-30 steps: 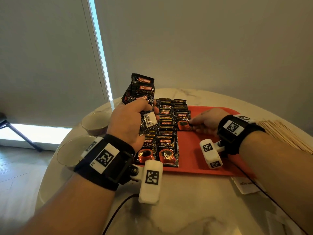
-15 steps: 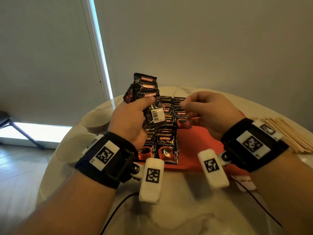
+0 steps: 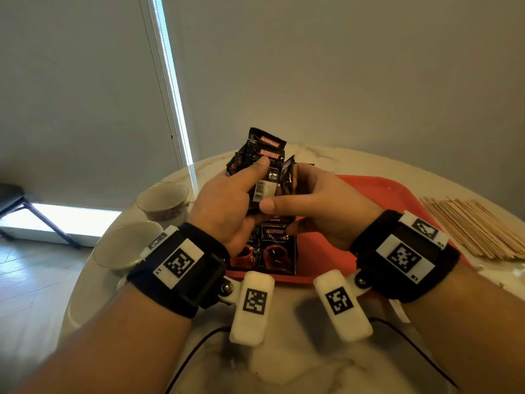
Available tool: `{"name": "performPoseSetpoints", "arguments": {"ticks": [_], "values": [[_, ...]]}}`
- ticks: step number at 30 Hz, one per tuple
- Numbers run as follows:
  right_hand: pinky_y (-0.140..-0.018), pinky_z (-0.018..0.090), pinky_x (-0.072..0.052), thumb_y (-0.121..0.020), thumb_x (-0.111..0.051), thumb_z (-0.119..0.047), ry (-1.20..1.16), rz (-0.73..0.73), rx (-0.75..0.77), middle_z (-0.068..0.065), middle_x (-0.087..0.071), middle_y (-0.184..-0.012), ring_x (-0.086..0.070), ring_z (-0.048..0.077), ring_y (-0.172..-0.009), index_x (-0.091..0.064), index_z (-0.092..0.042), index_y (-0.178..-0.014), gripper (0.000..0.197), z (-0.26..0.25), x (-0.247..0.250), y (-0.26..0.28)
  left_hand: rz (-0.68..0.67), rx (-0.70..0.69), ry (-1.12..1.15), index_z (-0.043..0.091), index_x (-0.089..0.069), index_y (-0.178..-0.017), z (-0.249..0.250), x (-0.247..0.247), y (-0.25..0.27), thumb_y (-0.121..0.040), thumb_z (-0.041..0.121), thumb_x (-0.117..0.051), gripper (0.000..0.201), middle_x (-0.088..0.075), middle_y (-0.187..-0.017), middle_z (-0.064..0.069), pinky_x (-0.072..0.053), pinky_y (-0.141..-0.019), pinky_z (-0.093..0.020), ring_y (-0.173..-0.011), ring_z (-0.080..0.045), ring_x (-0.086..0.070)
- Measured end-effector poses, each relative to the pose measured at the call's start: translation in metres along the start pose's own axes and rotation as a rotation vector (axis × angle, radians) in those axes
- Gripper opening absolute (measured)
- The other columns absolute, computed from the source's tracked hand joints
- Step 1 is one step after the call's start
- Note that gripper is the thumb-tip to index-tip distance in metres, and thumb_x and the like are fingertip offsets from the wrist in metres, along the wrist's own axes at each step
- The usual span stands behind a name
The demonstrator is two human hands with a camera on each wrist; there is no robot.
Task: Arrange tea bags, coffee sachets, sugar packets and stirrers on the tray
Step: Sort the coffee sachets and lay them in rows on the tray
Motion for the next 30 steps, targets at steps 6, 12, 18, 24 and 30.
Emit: {"name": "performPoseSetpoints", "arguments": {"ticks": [6, 12, 18, 24, 30], "values": [[-0.072, 0.038, -0.062, -0.082, -0.067, 0.018, -0.172, 0.074, 0.048, 0.010, -0.074, -0.107, -0.074, 0.027, -0.097, -0.060, -0.014, -0.123, 0.052, 0.002, 0.005, -0.002, 0.081, -0.068, 0.039, 0.010, -0.067, -0.120, 0.002, 0.003, -0.004, -0.105, 0.025, -0.060, 0.022, -0.078, -0.085, -0.006, -0.062, -0.063, -0.033, -0.072, -0.017, -0.073], [-0.071, 0.035, -0.063, -0.073, -0.072, 0.005, -0.359, 0.078, 0.087, 0.012, -0.074, -0.106, -0.075, 0.027, -0.095, -0.060, -0.004, -0.125, 0.054, -0.002, 0.009, -0.002, 0.000, -0.168, -0.158, 0.009, -0.068, -0.122, 0.002, 0.009, -0.004, -0.087, 0.022, -0.079, 0.039, -0.077, -0.103, -0.010, -0.058, -0.072, -0.033, -0.090, -0.020, -0.074], [-0.069, 0.039, -0.062, -0.086, -0.073, -0.009, -0.362, 0.241, 0.021, 0.009, -0.075, -0.088, -0.073, 0.024, -0.075, -0.060, -0.002, -0.115, 0.032, 0.000, 0.014, -0.006, -0.161, -0.157, -0.208, -0.001, -0.062, -0.128, -0.001, 0.010, -0.004, -0.088, -0.006, -0.071, 0.041, -0.076, -0.104, -0.011, -0.060, -0.075, -0.033, -0.096, -0.024, -0.076], [-0.079, 0.046, -0.062, -0.095, -0.066, -0.034, -0.365, 0.346, -0.013, 0.014, -0.077, -0.105, -0.075, 0.030, -0.089, -0.068, -0.006, -0.119, 0.037, -0.002, 0.019, -0.008, -0.186, -0.128, -0.211, 0.008, -0.069, -0.112, -0.001, 0.012, -0.005, -0.087, -0.009, -0.071, 0.030, -0.077, -0.095, -0.007, -0.061, -0.075, -0.033, -0.090, -0.021, -0.076], [-0.072, 0.043, -0.062, -0.100, -0.055, -0.050, -0.382, 0.331, -0.068, 0.010, -0.077, -0.107, -0.075, 0.029, -0.093, -0.067, -0.011, -0.120, 0.047, 0.001, 0.019, -0.008, -0.085, -0.120, -0.147, 0.003, -0.068, -0.114, -0.004, 0.012, -0.008, -0.088, -0.007, -0.072, 0.028, -0.078, -0.101, -0.012, -0.060, -0.068, -0.030, -0.090, -0.024, -0.076]]}}
Point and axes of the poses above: each hand's wrist, its own y-axis away from the middle knuckle, its own x-axis out of the back of the hand, z = x × y, the point moved 1 cm from there along -y, towards the middle knuckle
